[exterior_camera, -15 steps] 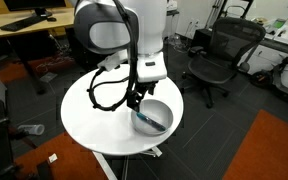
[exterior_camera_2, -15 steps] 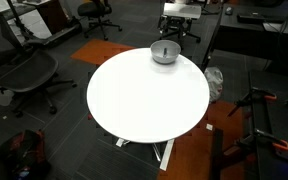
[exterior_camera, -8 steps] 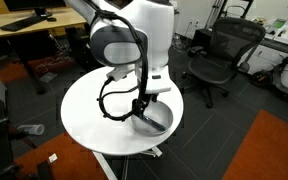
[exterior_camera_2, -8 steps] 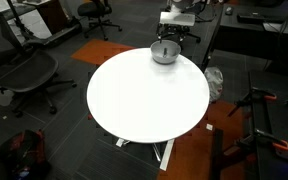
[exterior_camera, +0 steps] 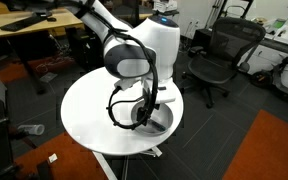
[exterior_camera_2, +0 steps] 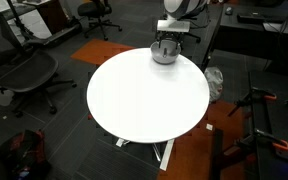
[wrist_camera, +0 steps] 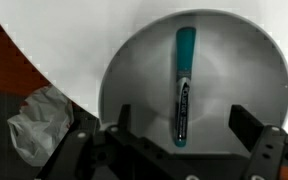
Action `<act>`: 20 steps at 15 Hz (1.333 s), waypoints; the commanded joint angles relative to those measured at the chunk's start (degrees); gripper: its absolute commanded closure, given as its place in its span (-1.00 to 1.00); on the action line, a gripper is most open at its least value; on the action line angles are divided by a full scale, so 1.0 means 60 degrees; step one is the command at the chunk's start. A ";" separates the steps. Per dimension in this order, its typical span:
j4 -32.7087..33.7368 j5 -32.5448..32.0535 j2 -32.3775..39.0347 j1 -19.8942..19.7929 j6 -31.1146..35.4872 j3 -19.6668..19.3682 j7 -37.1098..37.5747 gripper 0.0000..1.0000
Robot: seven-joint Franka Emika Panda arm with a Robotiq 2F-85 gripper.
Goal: Put the marker on the table
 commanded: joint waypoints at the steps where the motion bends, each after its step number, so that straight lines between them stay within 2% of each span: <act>1: 0.0660 0.0249 0.0476 -0.0107 -0.0487 0.0016 -0.0188 -1.00; 9: 0.1153 0.0187 0.1149 -0.0064 -0.0637 -0.0023 -0.0116 -1.00; 10: 0.1201 0.0175 0.1205 -0.0054 -0.0653 -0.0032 -0.0110 -0.86; 11: 0.1255 0.0143 0.1262 -0.0023 -0.0646 -0.0061 -0.0080 -0.47; 20: 0.1483 0.0168 0.1424 -0.0046 -0.0712 -0.0046 -0.0095 0.90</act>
